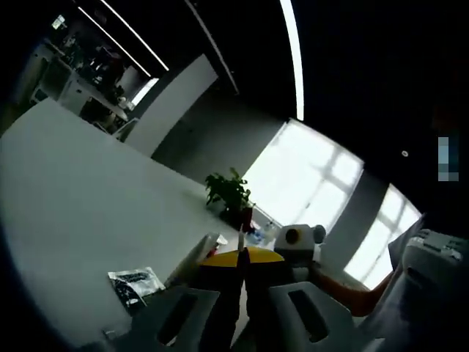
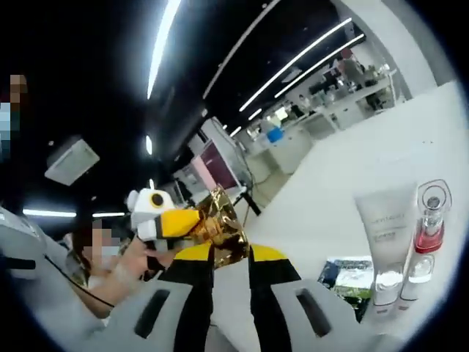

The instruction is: Arrange the skincare products in the storage area until every visible bottle or jar stands upright without overlapping.

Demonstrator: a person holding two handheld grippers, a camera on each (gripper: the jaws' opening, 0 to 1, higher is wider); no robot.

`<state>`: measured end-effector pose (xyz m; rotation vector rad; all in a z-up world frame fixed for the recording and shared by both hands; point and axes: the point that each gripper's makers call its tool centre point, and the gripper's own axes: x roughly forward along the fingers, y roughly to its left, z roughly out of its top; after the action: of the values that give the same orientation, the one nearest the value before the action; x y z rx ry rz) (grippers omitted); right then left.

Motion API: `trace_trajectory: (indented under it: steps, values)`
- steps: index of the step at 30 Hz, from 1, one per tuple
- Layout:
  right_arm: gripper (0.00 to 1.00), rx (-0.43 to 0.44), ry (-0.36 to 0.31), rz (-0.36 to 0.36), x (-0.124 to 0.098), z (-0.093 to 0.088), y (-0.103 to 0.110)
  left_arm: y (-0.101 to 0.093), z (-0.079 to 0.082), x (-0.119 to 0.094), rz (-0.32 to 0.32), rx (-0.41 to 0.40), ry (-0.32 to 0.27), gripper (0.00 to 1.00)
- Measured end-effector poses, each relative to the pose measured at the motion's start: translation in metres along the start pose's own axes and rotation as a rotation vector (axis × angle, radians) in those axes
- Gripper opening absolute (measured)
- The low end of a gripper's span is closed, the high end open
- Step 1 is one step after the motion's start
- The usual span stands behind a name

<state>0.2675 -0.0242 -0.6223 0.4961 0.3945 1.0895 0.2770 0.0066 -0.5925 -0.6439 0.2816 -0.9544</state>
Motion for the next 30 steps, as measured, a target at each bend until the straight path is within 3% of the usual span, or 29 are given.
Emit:
trace_trajectory:
  steps: [13, 25, 30]
  values:
    - [0.04, 0.089, -0.078, 0.058, -0.008, 0.012, 0.011, 0.006, -0.005, 0.002, 0.017, 0.026, 0.012, 0.00]
    - [0.01, 0.070, -0.029, 0.046, -0.008, 0.003, 0.009, 0.011, -0.019, 0.000, 0.042, 0.139, 0.080, 0.00]
    - [0.01, 0.022, 0.007, 0.047, -0.008, 0.000, 0.009, 0.011, -0.022, -0.002, 0.036, 0.185, 0.108, 0.01]
